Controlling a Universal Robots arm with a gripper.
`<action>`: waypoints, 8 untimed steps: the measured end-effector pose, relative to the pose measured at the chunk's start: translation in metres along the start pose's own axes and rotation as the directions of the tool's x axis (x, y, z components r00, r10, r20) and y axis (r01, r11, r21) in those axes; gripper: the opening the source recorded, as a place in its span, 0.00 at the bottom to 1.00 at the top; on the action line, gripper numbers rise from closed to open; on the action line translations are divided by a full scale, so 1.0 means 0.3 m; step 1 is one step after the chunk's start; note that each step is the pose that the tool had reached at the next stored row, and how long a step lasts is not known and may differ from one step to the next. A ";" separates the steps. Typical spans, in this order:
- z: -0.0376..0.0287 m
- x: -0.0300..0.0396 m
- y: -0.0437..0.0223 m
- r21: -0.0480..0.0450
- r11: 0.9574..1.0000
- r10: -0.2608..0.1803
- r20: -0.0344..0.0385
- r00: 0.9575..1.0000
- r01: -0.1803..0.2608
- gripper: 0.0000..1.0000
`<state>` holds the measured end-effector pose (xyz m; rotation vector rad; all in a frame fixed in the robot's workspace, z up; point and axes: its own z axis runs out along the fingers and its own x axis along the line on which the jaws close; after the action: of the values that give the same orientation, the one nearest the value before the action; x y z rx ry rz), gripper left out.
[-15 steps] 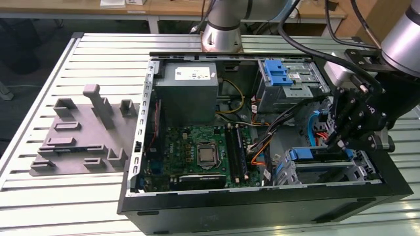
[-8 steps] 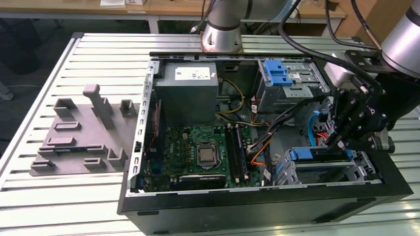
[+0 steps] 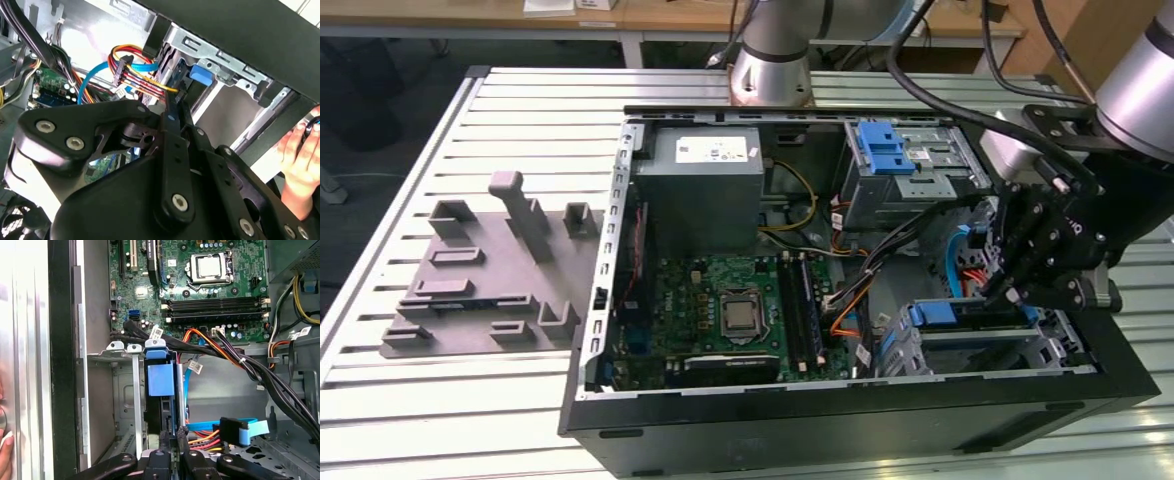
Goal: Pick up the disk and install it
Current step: 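Insert the first disk wire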
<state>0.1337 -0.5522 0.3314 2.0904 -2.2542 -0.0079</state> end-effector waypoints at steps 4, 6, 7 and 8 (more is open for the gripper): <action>0.007 0.000 -0.002 -0.002 1.000 0.000 0.000 1.000 0.000 0.16; 0.008 0.000 -0.002 -0.002 1.000 0.000 0.000 1.000 0.000 0.16; 0.008 0.000 -0.002 -0.002 1.000 0.000 0.000 1.000 0.000 0.16; 0.008 0.000 -0.002 -0.002 1.000 0.000 0.000 1.000 0.000 0.16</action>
<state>0.1343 -0.5522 0.3288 2.0895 -2.2533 -0.0098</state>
